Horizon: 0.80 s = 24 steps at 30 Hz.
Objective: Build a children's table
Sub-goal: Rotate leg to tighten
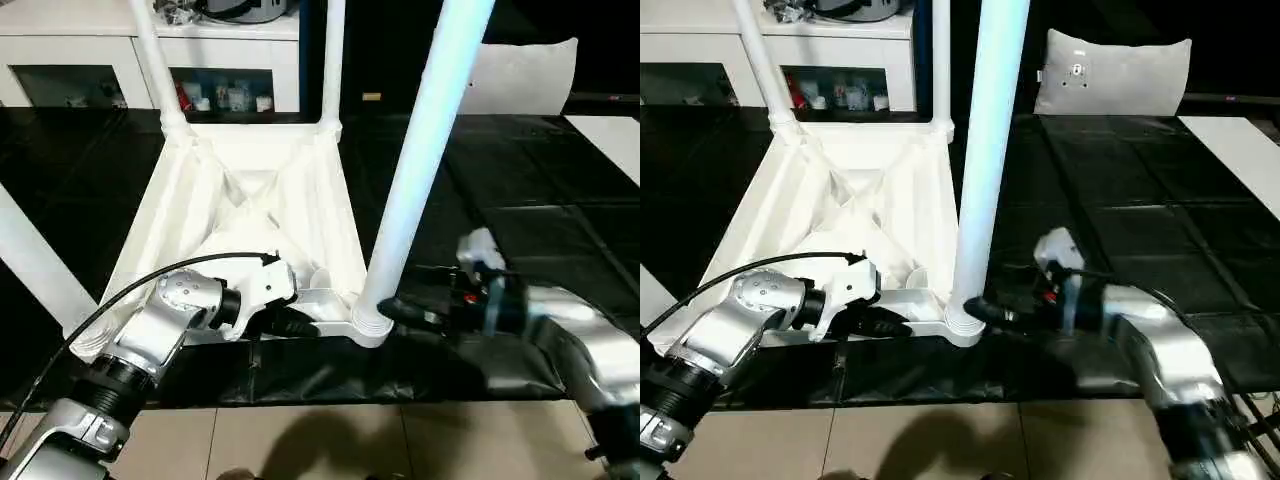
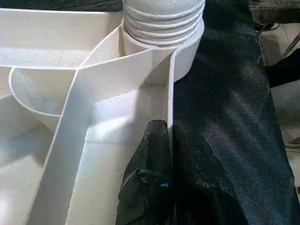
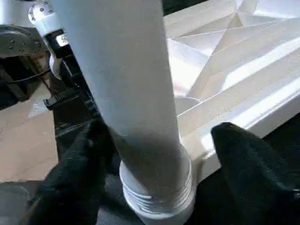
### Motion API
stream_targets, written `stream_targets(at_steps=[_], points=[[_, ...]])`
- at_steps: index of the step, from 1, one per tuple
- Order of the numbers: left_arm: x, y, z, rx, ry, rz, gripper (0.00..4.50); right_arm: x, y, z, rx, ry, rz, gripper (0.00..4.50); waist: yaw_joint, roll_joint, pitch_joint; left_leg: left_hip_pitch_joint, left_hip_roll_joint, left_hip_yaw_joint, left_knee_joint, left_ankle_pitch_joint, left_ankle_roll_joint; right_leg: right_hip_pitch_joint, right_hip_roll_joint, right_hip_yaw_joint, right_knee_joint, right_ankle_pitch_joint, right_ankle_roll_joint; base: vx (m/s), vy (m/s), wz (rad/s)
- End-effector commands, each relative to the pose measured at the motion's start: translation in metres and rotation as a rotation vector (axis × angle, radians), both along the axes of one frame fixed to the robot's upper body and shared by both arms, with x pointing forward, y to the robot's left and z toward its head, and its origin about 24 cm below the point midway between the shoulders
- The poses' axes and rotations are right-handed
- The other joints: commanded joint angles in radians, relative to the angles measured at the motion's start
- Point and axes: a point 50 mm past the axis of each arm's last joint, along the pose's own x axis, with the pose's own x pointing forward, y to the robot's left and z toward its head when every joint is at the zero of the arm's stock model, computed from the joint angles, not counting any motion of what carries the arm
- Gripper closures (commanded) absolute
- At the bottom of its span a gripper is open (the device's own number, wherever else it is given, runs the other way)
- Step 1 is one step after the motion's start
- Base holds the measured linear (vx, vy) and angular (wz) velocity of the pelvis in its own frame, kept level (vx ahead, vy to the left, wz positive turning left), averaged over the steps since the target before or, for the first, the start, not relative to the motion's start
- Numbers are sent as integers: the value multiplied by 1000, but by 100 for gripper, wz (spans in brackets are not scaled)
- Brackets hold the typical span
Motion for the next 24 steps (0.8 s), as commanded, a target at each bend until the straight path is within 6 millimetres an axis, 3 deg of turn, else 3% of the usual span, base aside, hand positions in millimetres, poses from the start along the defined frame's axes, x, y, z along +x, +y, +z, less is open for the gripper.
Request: stream_targets(at_steps=[1, 3, 4, 5, 16, 24], points=[[-5, -2, -9, 30, 38, -18, 450, 2, 1, -1, -30, 5, 24, 112, 2, -10, -62, 4, 15, 2, -74, -234, 34, 52, -53, 34, -71, -348, -179, 0, 0, 0], [-5, -3, -9, 29, 36, -20, 450, 2, 3, -5, -58, 16, 52, 125, 4, -8, -63, 4, 16, 2, -74, -231, 33, 53, -54, 35, -71, -352, -176, 0, 0, 0], [-5, -4, -9, 28, 34, -21, 450, 3, 5, -7, -54, 25, 57, 130, 4, -17, -62, 4, 16, 3, -74, -231, 35, 53, -54, 35, -72, -356, -173, 0, 0, 0], [-4, -5, -9, 27, 33, -22, 450, 4, 6, -7, -47, 29, 59, 142, 6, -12, -62, 4, 16, 2, -74, -229, 35, 53, -55, 35, -72, -365, -172, 0, 0, 0], [-4, -5, -10, 26, 37, -22, 450, 6, 10, -9, -33, 46, 81, 235, 5, -10, -62, 5, 15, 3, -74, -229, 34, 52, -54, 35, -72, -366, -170, 0, 0, 0], [-1, -17, -11, -13, 70, 38, 450, -1, 16, -17, -13, 83, 49, 247, 4, -12, -61, 7, 15, 3, -74, -236, 34, 52, -54, 35, -75, -385, -164, 0, 0, 0]])
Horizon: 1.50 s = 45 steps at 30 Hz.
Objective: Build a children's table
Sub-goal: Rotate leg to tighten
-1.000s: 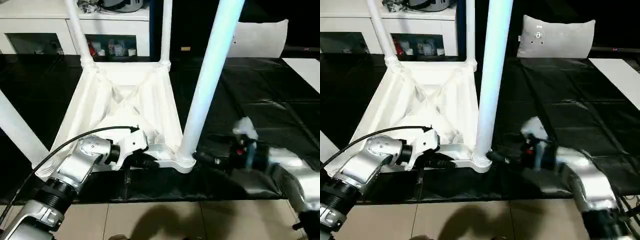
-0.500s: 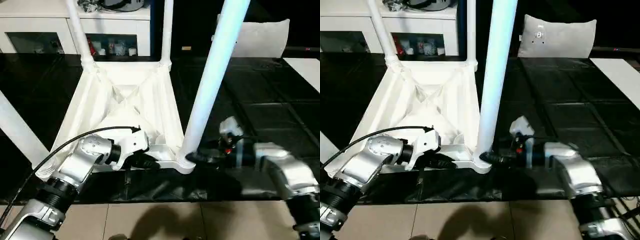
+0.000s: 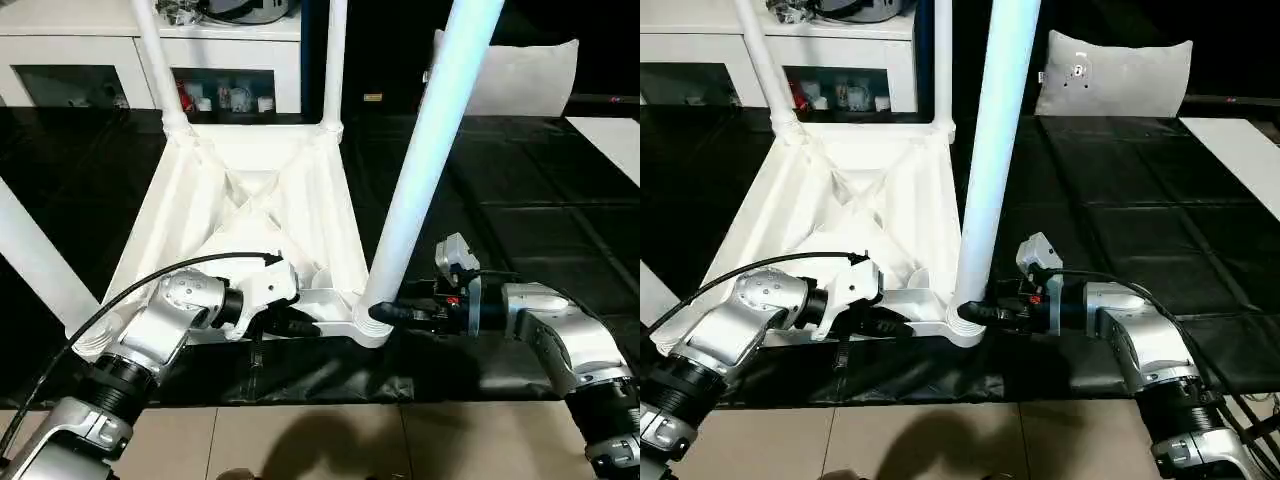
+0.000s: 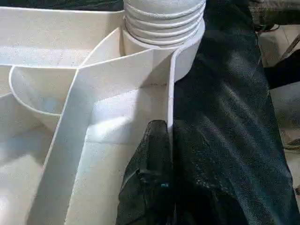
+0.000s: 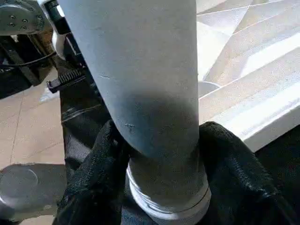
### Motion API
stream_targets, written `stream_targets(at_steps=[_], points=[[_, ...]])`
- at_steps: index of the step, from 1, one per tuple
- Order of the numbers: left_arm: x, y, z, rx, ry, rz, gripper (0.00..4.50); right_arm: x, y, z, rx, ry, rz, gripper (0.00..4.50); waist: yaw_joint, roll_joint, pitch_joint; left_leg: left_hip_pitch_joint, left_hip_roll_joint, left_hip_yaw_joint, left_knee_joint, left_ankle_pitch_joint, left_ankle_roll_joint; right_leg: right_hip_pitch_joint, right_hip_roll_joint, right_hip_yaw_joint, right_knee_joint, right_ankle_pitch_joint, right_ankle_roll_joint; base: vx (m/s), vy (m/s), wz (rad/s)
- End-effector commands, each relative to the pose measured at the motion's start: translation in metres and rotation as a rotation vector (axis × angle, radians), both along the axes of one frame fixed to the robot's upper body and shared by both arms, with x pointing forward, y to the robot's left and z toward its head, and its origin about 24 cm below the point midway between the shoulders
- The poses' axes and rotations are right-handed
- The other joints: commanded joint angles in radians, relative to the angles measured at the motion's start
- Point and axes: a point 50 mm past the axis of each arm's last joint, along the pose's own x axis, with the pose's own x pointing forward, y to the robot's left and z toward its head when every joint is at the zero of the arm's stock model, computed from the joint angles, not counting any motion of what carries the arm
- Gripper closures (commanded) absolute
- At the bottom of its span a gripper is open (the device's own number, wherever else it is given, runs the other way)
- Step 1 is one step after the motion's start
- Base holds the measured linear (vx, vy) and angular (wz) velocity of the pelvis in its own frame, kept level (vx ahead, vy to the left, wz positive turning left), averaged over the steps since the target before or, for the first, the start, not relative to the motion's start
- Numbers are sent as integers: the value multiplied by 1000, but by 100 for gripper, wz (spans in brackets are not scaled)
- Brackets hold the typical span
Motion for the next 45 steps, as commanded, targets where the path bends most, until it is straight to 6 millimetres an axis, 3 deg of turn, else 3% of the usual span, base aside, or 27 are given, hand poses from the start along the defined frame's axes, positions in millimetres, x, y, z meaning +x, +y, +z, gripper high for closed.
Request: stream_targets(at_steps=[1, 3, 4, 5, 6, 7, 8, 9, 10, 11, 12, 13, 14, 15, 18, 23, 25, 27, 28, 31, 35, 38, 41, 45], points=[[0, -15, -9, -7, 33, 56, 450, 0, 10, -7, 1, 29, -69, 248, 1, -10, -57, 4, 17, 3, -76, -239, 29, 48, -52, 36, -76, -395, -159, 0, 0, 0], [7, -30, -9, -24, 8, 155, 450, 10, 15, -14, -53, 19, -252, 248, -7, -12, -47, 9, 10, 2, -79, -295, 14, 42, -51, 30, -90, -517, -128, 0, 0, 0], [10, -36, -9, -38, 7, 193, 450, 14, 18, -16, -59, 27, -329, 248, -12, -15, -45, 13, 3, -3, -75, -325, -3, 42, -54, 21, -104, -630, -81, 0, 0, 0], [11, -39, -8, -43, 7, 208, 450, 16, 20, -17, -62, 31, -363, 249, -20, -12, -47, 16, -2, -6, -72, -336, -11, 40, -56, 16, -114, -691, -48, 0, 0, 0], [17, -50, -7, -60, 2, 294, 450, 22, 24, -19, -75, 50, -476, 251, -25, -13, -48, 15, -5, -7, -70, -336, -11, 39, -56, 13, -119, -706, -36, 0, 0, 0], [21, -55, -6, -63, 0, 336, 450, 24, 27, -21, -83, 57, -529, 254, -34, -8, -47, 15, -10, -9, -67, -346, -13, 35, -52, 4, -125, -731, -18, 0, 0, 0], [22, -58, -6, -64, 0, 362, 450, 26, 28, -22, -89, 61, -563, 254, -41, -11, -46, 16, -13, -8, -63, -356, -12, 32, -48, -1, -133, -749, -5, 0, 0, 0], [25, -61, -6, -60, -3, 394, 450, 27, 30, -22, -98, 61, -597, 254, -45, -8, -50, 21, -16, -10, -59, -363, -7, 32, -51, -10, -138, -755, 7, 0, 0, 0], [26, -63, -5, -58, -5, 415, 450, 28, 31, -23, -105, 61, -618, 254, -48, -2, -54, 23, -11, -13, -65, -369, 6, 36, -53, -13, -140, -716, -1, 0, 0, 0], [28, -68, -4, -63, -15, 437, 450, 29, 35, -24, -91, 77, -650, 254, -55, -2, -54, 10, -7, -16, -73, -373, 20, 47, -50, -19, -136, -665, -10, 0, 0, 0], [30, -76, -1, -70, -45, 444, 450, 29, 43, -23, -52, 76, -666, 254, -57, 2, -53, 8, -5, -16, -77, -378, 22, 48, -52, -22, -136, -652, -12, 0, 0, 0], [31, -79, 0, -70, -54, 441, 450, 29, 46, -23, -40, 70, -667, 200, -59, 6, -53, 22, -4, -15, -75, -405, 22, 37, -53, -27, -146, -649, -19, 0, 0, 0], [30, -80, -1, -66, -58, 428, 450, 28, 47, -22, -38, 52, -658, 186, -61, 7, -58, 16, -3, -19, -79, -402, 25, 48, -54, -27, -140, -614, -28, 0, 0, 0], [30, -80, -1, -65, -58, 426, 450, 28, 48, -21, -38, 50, -657, 186, -59, 8, -59, 14, 1, -20, -83, -396, 26, 51, -56, -24, -137, -592, -34, 0, 0, 0], [27, -75, -4, -26, -95, 388, 450, 25, 47, -18, -4, 27, -627, 150, -56, 6, -58, 13, 5, -17, -89, -391, 34, 49, -58, -12, -128, -532, -66, 0, 0, 0], [24, -65, -7, 2, -140, 300, 450, 21, 27, -12, 16, -25, -575, 118, -43, -1, -58, 9, 4, -9, -87, -341, 51, 51, -64, -1, -123, -520, -74, 0, 0, 0], [22, -58, -9, 21, -139, 266, 450, 19, 11, -7, 35, -56, -528, 93, -41, -2, -60, 1, 5, -9, -88, -315, 55, 57, -65, -1, -119, -519, -72, 0, 0, 0], [19, -53, -10, 18, -133, 209, 450, 18, 0, -2, 38, -75, -489, 89, -37, -2, -64, 3, 10, -5, -85, -280, 65, 57, -66, 4, -113, -473, -87, 0, 0, 0], [18, -52, -10, 16, -132, 200, 450, 17, -2, -1, 36, -78, -483, 56, -34, -2, -66, -1, 11, -4, -84, -250, 71, 60, -65, 6, -107, -431, -103, 0, 0, 0], [9, -41, -12, 12, -97, 58, 450, 12, -25, 7, -27, -113, -354, 50, -18, -8, -68, 0, 12, 3, -76, -204, 86, 58, -64, 12, -92, -365, -139, 0, 0, 0], [3, -34, -13, 20, -63, -37, 450, 8, -35, 15, -39, -141, -241, 50, 6, -6, -71, 5, 16, 8, -73, -148, 101, 60, -64, 14, -76, -271, -175, 0, 0, 0], [1, -29, -12, 31, -38, -95, 450, 5, -39, 19, -21, -111, -151, 50, 12, -6, -71, 5, 19, 6, -74, -140, 106, 63, -62, 11, -70, -249, -194, 0, 0, 0], [0, -25, -10, 41, -31, -148, 450, 3, -39, 21, -25, -91, -69, 66, 17, -4, -71, 7, 22, 7, -74, -148, 103, 62, -62, 12, -70, -254, -201, 0, 0, 0], [-2, -23, -7, 57, -7, -232, 450, 1, -32, 16, -40, -49, 45, 98, 28, -9, -68, 10, 21, 9, -76, -176, 86, 61, -66, 13, -76, -317, -184, 0, 0, 0]])
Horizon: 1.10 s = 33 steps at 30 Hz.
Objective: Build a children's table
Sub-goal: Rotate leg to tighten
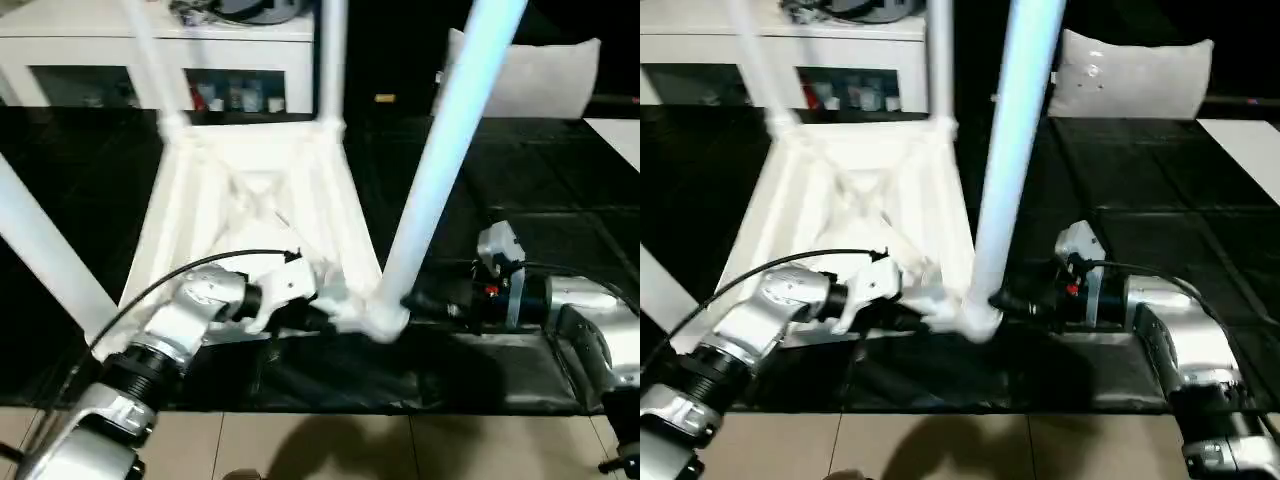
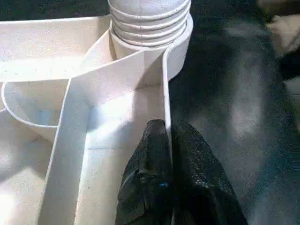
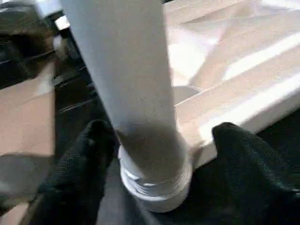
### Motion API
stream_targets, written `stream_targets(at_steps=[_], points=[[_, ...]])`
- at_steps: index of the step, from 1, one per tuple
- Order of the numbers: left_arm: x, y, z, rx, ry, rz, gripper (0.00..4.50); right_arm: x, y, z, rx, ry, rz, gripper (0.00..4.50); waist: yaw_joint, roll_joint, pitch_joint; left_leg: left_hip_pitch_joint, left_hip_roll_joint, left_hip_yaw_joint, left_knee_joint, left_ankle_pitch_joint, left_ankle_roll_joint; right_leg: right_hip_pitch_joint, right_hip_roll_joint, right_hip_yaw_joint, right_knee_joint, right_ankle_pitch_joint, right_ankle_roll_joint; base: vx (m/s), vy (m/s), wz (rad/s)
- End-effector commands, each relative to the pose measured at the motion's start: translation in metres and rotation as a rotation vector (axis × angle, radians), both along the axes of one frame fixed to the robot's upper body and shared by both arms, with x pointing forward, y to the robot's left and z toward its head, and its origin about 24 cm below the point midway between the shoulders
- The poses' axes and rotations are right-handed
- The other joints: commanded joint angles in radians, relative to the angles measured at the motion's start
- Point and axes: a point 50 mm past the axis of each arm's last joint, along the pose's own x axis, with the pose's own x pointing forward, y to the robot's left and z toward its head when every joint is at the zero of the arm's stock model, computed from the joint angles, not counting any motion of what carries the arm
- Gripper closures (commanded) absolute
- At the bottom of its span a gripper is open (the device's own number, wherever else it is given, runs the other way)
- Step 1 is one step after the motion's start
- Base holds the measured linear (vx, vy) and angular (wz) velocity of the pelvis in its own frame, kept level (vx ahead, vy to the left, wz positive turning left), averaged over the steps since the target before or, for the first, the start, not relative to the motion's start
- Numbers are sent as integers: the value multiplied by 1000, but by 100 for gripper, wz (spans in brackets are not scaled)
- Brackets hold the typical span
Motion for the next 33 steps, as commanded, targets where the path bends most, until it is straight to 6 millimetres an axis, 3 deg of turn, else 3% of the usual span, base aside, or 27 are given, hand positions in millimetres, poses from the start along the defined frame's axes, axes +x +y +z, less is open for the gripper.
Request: stream_targets(at_steps=[1, 5, 14, 15, 21, 24, 26, 27, 28, 29, 30, 31, 33], points=[[-8, -9, -5, 40, 41, -118, 450, 1, 4, 1, -9, 8, 52, 115, -1, -20, -60, -1, 23, 8, -60, -174, 78, 54, -51, 43, -60, -315, -176, 0, 0, 0], [-8, -10, -4, 49, 38, -146, 450, 3, 11, -3, -12, 19, 101, 145, 1, -18, -60, 1, 24, 7, -61, -182, 66, 53, -51, 43, -58, -299, -188, 0, 0, 0], [-4, -11, -4, 45, 27, -129, 450, 2, 20, -6, -10, 43, 158, 221, 11, -21, -62, 1, 24, 7, -60, -170, 63, 54, -51, 45, -56, -295, -179, 0, 0, 0], [-4, -10, -4, 42, 29, -124, 450, 1, 21, -7, -2, 55, 167, 236, 13, -27, -63, 1, 24, 8, -59, -166, 64, 54, -51, 45, -55, -288, -179, 0, 0, 0], [-2, -13, -8, 14, 47, -39, 450, -6, 27, -8, 77, 107, 156, 245, 17, -28, -61, 2, 24, 7, -60, -172, 59, 53, -51, 45, -57, -315, -167, 0, 0, 0], [3, -19, -6, -31, 71, 93, 450, -6, 41, -15, 77, 127, 38, 246, 15, -28, -56, 3, 24, 6, -65, -201, 45, 51, -52, 44, -64, -373, -151, 0, 0, 0], [12, -23, -6, -29, 54, 218, 450, 4, 47, -20, 40, 101, -104, 246, 4, -27, -50, 6, 17, 2, -68, -256, 15, 46, -54, 40, -81, -505, -104, 0, 0, 0], [15, -25, -5, -34, 43, 250, 450, 9, 49, -21, 35, 102, -164, 246, 4, -27, -50, 6, 17, 2, -68, -256, 15, 46, -54, 40, -81, -505, -104, 0, 0, 0], [24, -31, -2, -64, 23, 378, 450, 25, 54, -24, 24, 129, -396, 246, -12, -24, -46, 7, 8, -2, -67, -287, -7, 42, -52, 31, -95, -598, -63, 0, 0, 0], [24, -31, -2, -64, 23, 378, 450, 25, 54, -24, 24, 129, -396, 246, -23, -25, -47, 5, 5, -3, -66, -298, -16, 41, -49, 26, -98, -619, -52, -59, 9, -12], [26, -33, -2, -69, 23, 406, 450, 28, 55, -26, 16, 138, -446, 246, -38, -29, -50, -1, 1, -11, -63, -315, -24, 49, -52, 14, -104, -656, -22, -59, 9, -12], [28, -37, -1, -62, 19, 439, 450, 33, 56, -29, -22, 135, -517, 246, -50, -18, -49, -4, 4, -14, -67, -331, -21, 50, -50, 11, -110, -650, -10, 0, 0, 0], [30, -42, 0, -55, 13, 499, 450, 37, 60, -31, -88, 105, -585, 246, -64, -22, -49, 6, -2, -13, -60, -356, -12, 38, -46, 6, -120, -654, -6, 0, 0, 0]])
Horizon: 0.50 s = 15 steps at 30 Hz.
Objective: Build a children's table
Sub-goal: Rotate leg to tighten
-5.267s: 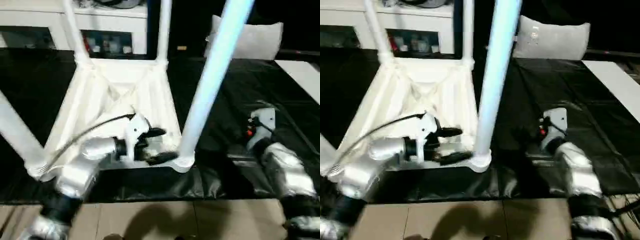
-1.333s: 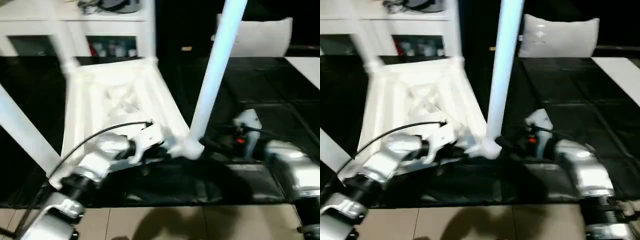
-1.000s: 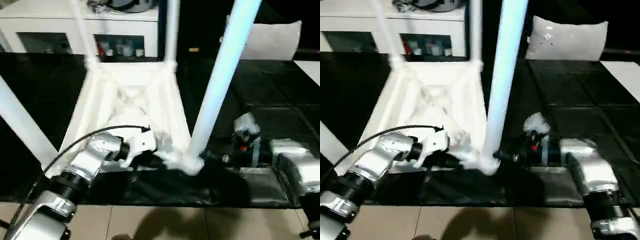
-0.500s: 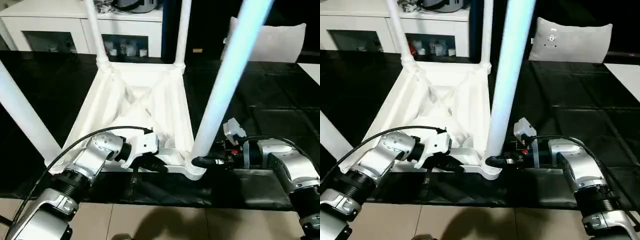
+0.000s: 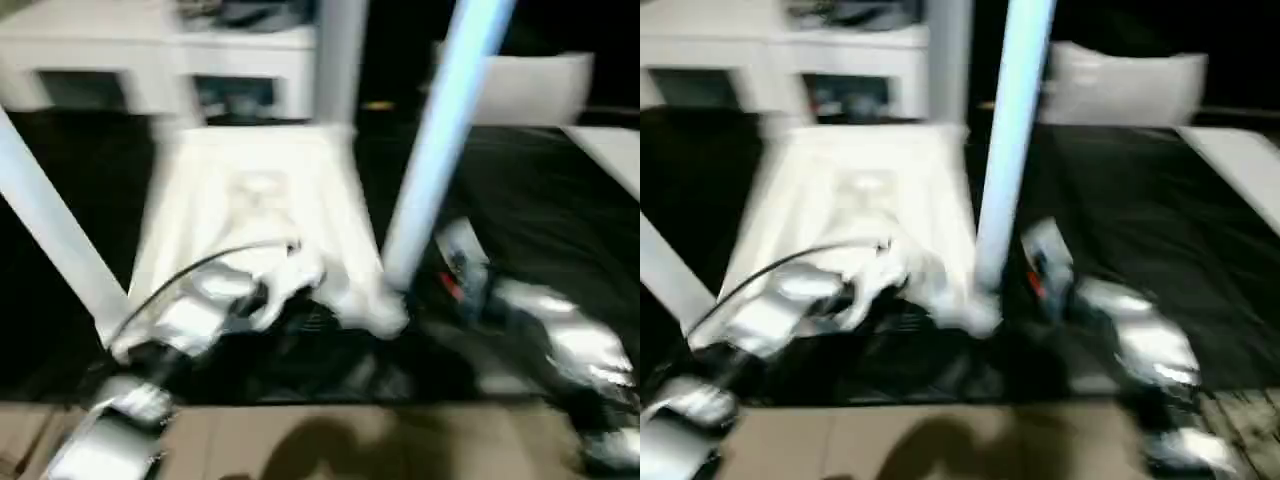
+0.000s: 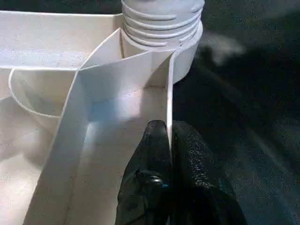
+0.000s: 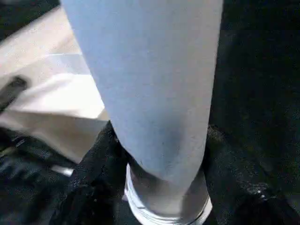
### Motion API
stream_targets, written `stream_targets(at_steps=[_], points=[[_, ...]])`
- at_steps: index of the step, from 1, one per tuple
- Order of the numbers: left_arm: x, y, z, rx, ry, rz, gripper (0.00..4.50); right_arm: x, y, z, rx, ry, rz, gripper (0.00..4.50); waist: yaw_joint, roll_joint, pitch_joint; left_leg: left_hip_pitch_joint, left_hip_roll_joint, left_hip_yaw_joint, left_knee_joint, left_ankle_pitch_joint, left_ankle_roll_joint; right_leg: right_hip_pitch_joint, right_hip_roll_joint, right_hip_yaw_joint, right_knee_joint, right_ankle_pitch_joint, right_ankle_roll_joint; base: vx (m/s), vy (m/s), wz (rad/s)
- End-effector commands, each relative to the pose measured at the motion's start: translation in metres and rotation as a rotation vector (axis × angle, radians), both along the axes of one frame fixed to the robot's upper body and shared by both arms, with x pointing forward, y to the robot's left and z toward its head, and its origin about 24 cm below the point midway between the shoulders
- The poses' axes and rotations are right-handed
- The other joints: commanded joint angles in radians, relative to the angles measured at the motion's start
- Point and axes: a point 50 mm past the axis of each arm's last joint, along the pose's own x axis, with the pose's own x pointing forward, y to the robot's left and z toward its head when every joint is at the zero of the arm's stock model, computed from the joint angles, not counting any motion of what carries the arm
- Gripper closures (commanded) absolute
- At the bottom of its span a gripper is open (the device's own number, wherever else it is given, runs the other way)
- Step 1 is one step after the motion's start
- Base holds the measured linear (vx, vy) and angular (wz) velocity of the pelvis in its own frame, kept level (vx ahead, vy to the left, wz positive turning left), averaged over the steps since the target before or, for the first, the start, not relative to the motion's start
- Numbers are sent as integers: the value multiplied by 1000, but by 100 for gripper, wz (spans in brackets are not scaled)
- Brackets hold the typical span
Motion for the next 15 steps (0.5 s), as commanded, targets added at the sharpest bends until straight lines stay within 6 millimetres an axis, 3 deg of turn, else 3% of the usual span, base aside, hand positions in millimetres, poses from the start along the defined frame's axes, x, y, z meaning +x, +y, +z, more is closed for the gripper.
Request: stream_targets(at_steps=[1, 4, 6, 9, 10, 12, 15], points=[[5, -8, 6, -9, -23, 73, 450, -2, 11, -14, -50, 74, -46, 246, -4, -4, -47, 5, -4, -4, -69, -364, 3, 33, -45, 12, -115, -644, -17, 0, 0, 0], [6, -14, 7, -14, -31, 91, 450, -1, 16, -13, -33, 60, -65, 246, -9, -3, -51, -1, 6, -7, -80, -350, 20, 40, -43, 19, -104, -544, -52, 0, 0, 0], [6, -18, 8, -22, -47, 78, 450, -1, 21, -8, 27, 21, -51, 181, -12, -4, -52, -3, 9, -7, -83, -346, 26, 42, -43, 24, -97, -491, -77, 0, 0, 0], [3, -18, 9, -18, -74, 30, 450, -2, 20, -5, 39, -2, -24, 171, -10, -5, -54, -5, 11, -3, -84, -320, 35, 46, -45, 33, -86, -423, -110, 0, 0, 0], [2, -17, 9, -15, -74, 24, 450, -2, 19, -5, 46, -6, -18, 147, -7, -9, -55, -5, 12, -1, -83, -307, 41, 47, -46, 35, -84, -413, -117, 0, 0, 0], [1, -14, 8, -5, -82, -4, 450, -4, 16, -5, 55, -13, 4, 139, -6, -13, -53, -3, 11, 3, -81, -299, 46, 44, -47, 37, -86, -423, -121, 0, 0, 0], [-4, -5, 4, 19, -89, -80, 450, -10, 1, -1, 48, -50, 107, 115, 2, -14, -55, -8, 13, 6, -80, -267, 59, 50, -51, 38, -86, -437, -105, 0, 0, 0]])
